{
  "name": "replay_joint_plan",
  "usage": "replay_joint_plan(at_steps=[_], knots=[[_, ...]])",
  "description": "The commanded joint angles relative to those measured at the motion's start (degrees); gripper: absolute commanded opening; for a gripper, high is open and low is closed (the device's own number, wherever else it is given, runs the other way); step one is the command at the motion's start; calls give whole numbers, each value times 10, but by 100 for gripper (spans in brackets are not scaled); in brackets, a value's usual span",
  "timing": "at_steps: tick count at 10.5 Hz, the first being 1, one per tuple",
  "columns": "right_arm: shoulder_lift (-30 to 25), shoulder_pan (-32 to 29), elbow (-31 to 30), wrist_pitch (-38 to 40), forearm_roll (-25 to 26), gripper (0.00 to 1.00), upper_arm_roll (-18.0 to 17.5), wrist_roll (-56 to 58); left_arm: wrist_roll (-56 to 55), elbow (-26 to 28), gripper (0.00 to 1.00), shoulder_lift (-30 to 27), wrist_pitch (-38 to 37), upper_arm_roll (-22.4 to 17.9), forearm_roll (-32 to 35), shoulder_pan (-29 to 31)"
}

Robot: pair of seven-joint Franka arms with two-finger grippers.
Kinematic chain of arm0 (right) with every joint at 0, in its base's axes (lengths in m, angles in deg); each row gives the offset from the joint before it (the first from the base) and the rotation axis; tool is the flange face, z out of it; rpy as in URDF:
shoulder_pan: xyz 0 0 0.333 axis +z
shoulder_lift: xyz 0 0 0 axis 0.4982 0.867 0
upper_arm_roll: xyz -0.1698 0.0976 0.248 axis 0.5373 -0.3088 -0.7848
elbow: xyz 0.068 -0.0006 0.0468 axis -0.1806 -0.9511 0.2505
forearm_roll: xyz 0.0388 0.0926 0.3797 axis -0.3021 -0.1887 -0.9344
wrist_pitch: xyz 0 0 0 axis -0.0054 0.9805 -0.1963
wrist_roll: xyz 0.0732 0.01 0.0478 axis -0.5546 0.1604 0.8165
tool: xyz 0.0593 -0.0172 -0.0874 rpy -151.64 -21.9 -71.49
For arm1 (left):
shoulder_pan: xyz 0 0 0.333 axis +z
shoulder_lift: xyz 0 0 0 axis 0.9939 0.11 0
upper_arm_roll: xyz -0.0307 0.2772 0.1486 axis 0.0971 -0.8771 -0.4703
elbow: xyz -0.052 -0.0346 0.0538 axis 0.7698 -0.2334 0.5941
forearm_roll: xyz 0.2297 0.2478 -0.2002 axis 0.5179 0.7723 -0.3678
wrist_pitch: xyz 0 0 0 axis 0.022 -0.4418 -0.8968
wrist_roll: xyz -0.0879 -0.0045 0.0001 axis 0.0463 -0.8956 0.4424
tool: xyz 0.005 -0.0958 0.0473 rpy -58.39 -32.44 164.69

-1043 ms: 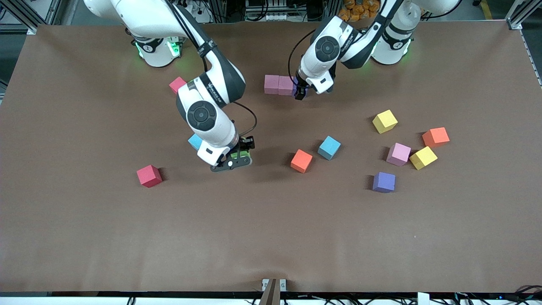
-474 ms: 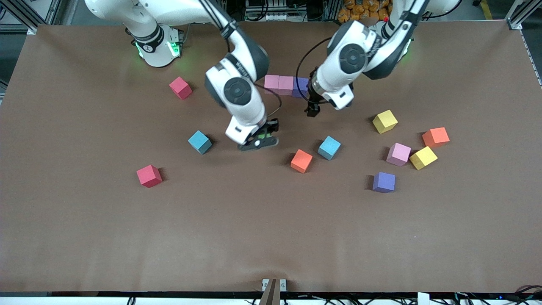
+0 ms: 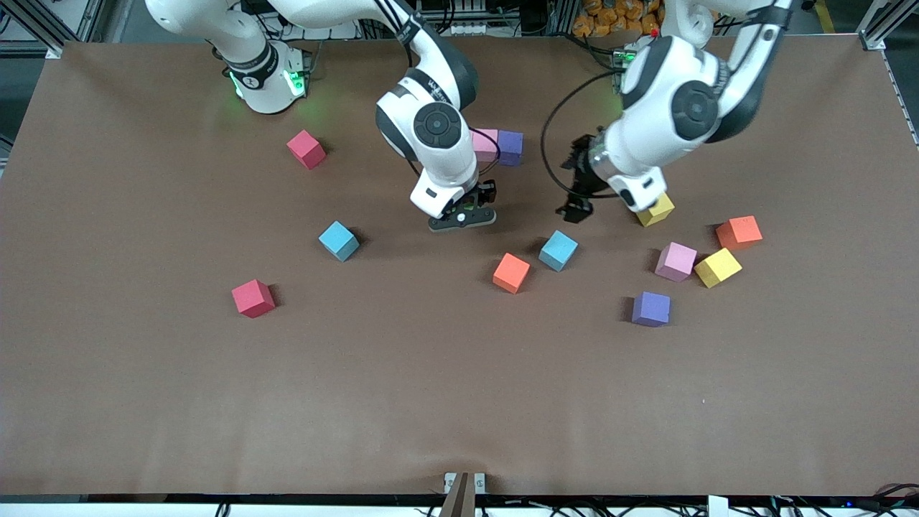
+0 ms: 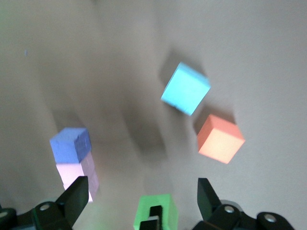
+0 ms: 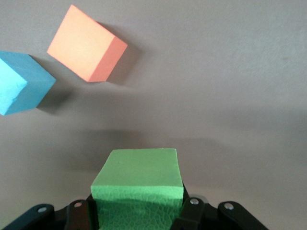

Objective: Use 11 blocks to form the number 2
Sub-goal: 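Carry the green cube toward the pinks while the left gripper reaches yellow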

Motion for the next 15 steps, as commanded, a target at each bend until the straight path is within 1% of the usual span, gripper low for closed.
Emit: replay_joint_plan(at_steps=[1, 2, 5, 7, 8, 10, 13, 14, 15], knots=[[6, 45, -17, -31, 0, 0, 5, -94, 85, -44, 100, 6, -41, -7, 33, 33], [19, 57, -16, -40, 1, 0, 5, -135, 131, -48, 100, 9, -42, -12, 35, 43], [47, 79, -11, -44, -4, 0, 4, -213, 184, -47, 100, 11, -55, -20, 69, 60], [67, 104, -11, -75, -4, 0, 4, -222, 226, -50, 100, 20, -55, -36, 80, 64], [77, 107, -9, -100, -5, 0, 4, -222, 247, -57, 100, 27, -56, -50, 101, 64], [88, 113, 0, -105, -5, 0, 3, -221, 305, -65, 100, 27, -59, -49, 123, 95], [103, 124, 4, -106, -6, 0, 3, -223, 436, -104, 100, 43, -74, -48, 135, 149], [106, 127, 7, -106, -6, 0, 3, -223, 482, -118, 100, 53, -74, -48, 150, 164], [107, 129, 7, -106, -6, 0, 3, -223, 521, -127, 100, 56, -74, -49, 173, 167]])
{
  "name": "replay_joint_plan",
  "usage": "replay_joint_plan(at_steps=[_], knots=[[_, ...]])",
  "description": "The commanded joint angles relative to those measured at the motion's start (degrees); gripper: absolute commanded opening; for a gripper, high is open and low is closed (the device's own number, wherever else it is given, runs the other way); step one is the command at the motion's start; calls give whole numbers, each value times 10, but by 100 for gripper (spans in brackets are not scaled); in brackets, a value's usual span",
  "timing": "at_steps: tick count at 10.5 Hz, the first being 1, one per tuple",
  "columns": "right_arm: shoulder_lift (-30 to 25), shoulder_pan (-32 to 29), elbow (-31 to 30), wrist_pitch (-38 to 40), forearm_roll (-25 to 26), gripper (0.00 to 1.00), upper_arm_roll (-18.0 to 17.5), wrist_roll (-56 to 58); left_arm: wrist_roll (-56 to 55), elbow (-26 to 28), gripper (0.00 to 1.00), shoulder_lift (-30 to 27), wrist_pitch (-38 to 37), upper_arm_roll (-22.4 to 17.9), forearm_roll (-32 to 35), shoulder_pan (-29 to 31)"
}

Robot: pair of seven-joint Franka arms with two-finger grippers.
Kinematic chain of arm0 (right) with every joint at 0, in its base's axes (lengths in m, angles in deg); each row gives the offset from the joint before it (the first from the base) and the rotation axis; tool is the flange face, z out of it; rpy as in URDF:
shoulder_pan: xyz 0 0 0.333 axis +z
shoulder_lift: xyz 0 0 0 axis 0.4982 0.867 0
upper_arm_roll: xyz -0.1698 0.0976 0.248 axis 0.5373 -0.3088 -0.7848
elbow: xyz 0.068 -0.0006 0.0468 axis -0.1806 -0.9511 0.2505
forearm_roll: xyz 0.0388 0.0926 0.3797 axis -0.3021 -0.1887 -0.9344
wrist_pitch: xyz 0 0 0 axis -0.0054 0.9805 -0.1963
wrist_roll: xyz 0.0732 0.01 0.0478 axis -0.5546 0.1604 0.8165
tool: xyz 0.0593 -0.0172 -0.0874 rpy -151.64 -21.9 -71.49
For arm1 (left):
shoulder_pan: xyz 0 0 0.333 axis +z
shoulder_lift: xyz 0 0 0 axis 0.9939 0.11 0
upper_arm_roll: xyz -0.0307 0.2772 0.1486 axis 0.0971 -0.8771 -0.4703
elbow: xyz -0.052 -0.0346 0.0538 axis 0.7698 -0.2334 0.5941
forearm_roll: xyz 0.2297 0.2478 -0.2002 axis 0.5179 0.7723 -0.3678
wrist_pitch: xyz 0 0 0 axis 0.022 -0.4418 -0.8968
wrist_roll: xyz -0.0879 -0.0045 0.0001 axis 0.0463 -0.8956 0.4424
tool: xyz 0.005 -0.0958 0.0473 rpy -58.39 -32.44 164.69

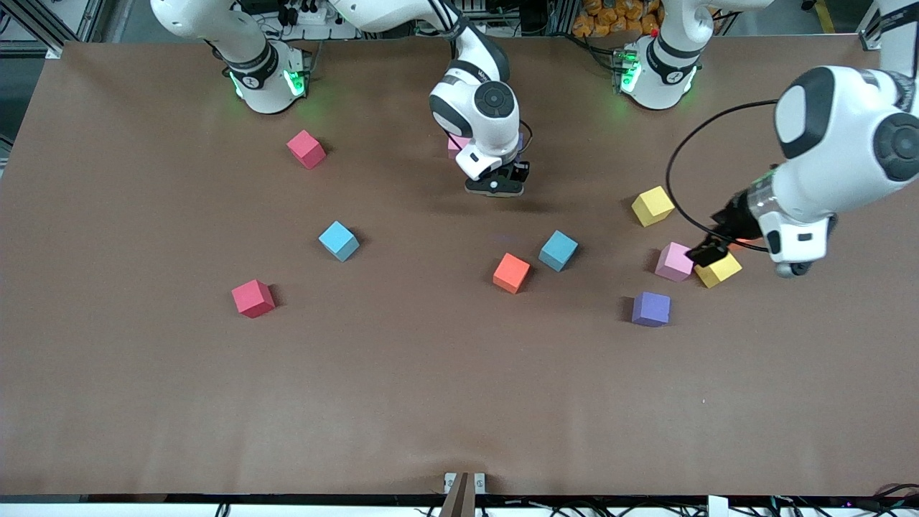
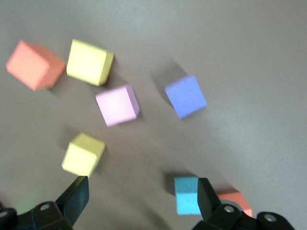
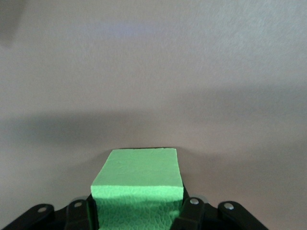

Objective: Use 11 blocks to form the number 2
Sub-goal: 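Lower the green cube under the purple cube while the left gripper hovers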

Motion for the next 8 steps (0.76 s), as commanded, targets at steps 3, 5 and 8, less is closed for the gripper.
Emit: replay_joint_plan(at_steps=[3, 5, 8], knots=[[11, 14, 18, -1, -6, 0, 4, -8, 139, -74, 100, 16, -47, 5, 94, 20], [12, 16, 18, -1, -7, 0, 2, -8, 205, -102, 100, 15, -62, 6, 94, 25], [23, 22, 28, -1, -7, 0, 2, -8, 254, -145, 100, 8, -106, 14, 97, 26]])
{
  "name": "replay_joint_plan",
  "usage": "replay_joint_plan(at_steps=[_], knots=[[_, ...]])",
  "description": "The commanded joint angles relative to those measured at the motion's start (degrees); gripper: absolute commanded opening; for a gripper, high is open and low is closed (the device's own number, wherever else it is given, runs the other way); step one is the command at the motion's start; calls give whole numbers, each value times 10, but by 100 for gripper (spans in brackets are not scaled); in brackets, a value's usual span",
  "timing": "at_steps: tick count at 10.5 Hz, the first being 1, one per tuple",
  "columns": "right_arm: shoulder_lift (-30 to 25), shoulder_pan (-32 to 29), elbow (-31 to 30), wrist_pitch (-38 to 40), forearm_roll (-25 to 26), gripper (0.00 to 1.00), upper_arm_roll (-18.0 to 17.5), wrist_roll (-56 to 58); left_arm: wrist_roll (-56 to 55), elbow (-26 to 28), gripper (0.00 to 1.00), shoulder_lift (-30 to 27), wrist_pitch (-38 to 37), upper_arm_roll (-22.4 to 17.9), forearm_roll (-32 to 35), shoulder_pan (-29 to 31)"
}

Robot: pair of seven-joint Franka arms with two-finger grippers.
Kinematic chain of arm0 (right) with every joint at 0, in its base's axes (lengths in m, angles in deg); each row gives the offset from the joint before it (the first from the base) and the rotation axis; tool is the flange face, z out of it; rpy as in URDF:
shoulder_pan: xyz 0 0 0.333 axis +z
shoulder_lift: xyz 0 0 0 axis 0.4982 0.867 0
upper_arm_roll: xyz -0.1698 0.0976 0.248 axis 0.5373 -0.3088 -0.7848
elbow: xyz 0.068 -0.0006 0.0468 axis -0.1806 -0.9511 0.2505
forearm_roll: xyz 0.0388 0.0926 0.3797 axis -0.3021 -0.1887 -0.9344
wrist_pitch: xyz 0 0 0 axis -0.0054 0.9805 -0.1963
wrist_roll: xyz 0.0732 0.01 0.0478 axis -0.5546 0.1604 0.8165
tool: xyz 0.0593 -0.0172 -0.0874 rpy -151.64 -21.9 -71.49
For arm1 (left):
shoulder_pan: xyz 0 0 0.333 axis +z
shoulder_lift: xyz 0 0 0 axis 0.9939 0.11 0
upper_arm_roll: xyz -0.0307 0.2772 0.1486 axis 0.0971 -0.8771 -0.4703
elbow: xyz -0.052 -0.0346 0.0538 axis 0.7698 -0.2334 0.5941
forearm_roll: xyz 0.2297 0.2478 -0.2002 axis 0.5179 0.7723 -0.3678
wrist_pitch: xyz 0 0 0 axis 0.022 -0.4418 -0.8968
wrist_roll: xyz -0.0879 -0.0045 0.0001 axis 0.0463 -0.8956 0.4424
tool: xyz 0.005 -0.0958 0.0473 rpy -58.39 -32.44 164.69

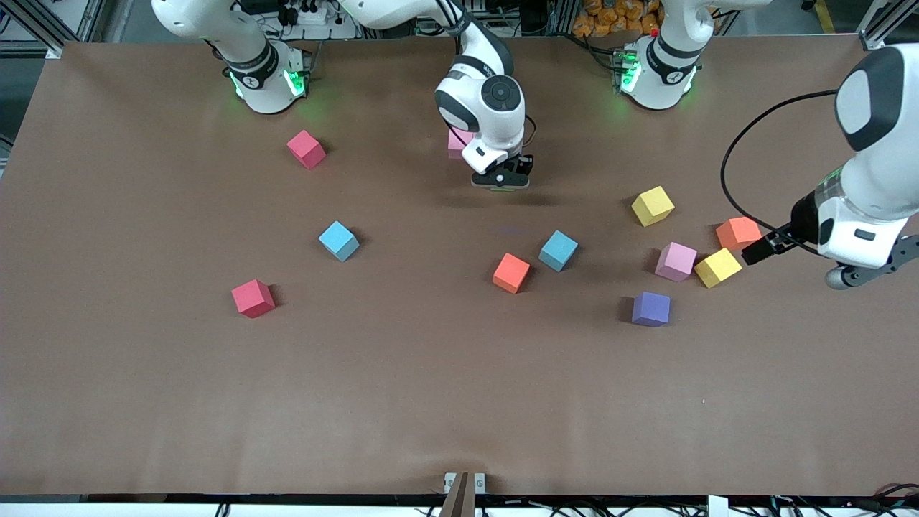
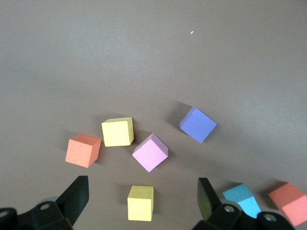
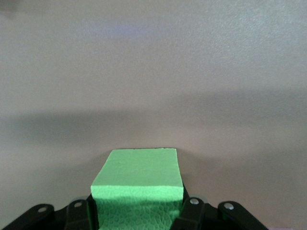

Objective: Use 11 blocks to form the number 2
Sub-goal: 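Lower the green cube under the purple cube while the left gripper hovers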

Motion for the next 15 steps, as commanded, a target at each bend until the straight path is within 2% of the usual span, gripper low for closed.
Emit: replay_joint_plan(at_steps=[1, 5, 13, 14, 15], knots=[[17, 9, 24, -1, -7, 0, 2, -8, 71, -34, 100, -9, -41, 12, 16, 7], [22, 12, 30, -1, -8, 0, 2, -8, 90, -37, 100, -34, -55, 19, 15, 6], [21, 28, 25, 6, -2, 0, 3, -22, 90, -41, 100, -33, -60, 18, 8, 6], [21, 28, 26, 7, -2, 40, 3, -21, 90, -39, 100, -33, -61, 18, 7, 6], [21, 29, 26, 6, -1, 99, 3, -22, 83, -37, 100, -30, -60, 19, 13, 3]])
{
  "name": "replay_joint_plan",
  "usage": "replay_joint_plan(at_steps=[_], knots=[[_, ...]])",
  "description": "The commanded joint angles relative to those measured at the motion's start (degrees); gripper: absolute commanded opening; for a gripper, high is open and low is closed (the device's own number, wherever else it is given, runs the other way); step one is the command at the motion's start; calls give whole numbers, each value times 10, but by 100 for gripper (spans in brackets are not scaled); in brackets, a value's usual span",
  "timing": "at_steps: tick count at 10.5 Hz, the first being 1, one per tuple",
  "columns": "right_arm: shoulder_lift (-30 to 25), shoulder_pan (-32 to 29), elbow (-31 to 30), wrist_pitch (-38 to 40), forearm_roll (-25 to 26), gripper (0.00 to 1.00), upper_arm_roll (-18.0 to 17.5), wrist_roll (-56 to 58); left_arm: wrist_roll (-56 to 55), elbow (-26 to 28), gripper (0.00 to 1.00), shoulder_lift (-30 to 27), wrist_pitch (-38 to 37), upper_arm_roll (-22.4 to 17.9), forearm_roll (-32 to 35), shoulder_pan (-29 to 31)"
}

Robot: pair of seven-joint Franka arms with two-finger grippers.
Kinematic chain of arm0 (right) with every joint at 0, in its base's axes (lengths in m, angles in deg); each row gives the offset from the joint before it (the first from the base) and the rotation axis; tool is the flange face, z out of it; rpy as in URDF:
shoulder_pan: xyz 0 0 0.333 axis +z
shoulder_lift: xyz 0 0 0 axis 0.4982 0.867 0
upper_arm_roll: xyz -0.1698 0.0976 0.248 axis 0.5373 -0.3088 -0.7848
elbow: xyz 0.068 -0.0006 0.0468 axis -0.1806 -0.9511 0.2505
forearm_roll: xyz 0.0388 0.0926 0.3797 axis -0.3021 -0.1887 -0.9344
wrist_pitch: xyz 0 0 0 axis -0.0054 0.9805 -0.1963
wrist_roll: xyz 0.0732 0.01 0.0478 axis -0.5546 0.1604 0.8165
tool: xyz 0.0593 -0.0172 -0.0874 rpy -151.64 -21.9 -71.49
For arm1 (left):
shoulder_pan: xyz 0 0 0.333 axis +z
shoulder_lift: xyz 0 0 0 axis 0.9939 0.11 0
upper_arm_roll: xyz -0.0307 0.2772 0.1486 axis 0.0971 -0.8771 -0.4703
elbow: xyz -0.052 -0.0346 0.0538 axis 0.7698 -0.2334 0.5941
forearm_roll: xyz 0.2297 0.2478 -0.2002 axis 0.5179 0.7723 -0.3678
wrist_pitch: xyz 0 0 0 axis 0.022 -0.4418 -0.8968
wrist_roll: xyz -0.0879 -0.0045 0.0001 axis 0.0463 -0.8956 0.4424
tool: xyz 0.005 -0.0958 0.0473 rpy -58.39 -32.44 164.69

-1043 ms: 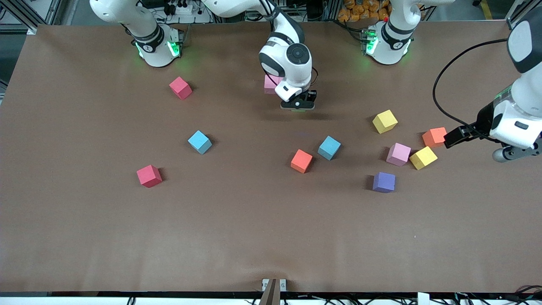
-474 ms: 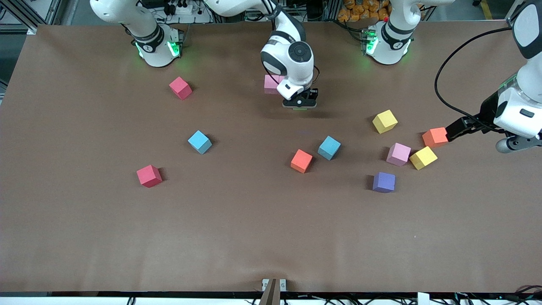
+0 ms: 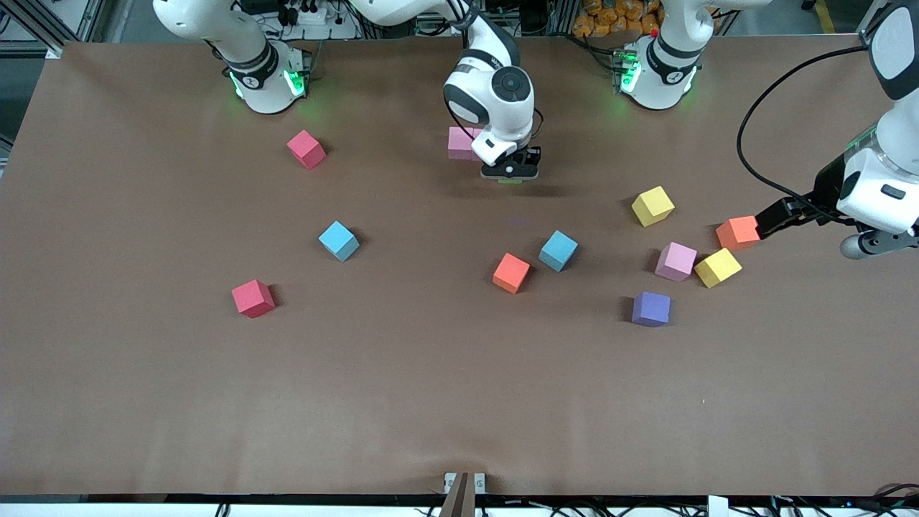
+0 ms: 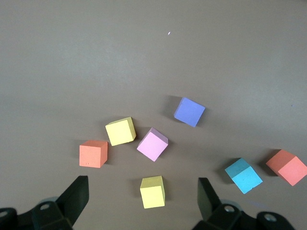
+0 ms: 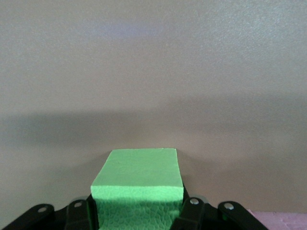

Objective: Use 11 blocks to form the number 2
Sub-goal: 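Lower the green cube under the purple cube while the left gripper hovers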

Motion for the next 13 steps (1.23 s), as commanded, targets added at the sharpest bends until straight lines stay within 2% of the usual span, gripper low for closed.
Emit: replay_joint_plan(at_steps=[1, 4, 6, 9, 13], knots=[[7, 7, 8, 5, -1, 100, 4, -9, 9, -4, 100, 2, -12, 5, 14, 2], [-4, 6, 10, 8, -1, 100, 5, -9, 1, -2, 100, 12, -7, 5, 7, 2], [-31, 0, 10, 34, -1, 100, 9, -7, -2, -2, 100, 18, -4, 5, 11, -3], [-69, -17, 10, 54, 2, 100, 39, 4, -2, -2, 100, 18, 7, 7, 8, -5], [-107, -132, 11, 135, 2, 100, 41, 185, 0, 20, 100, 27, 41, 7, 13, -17]])
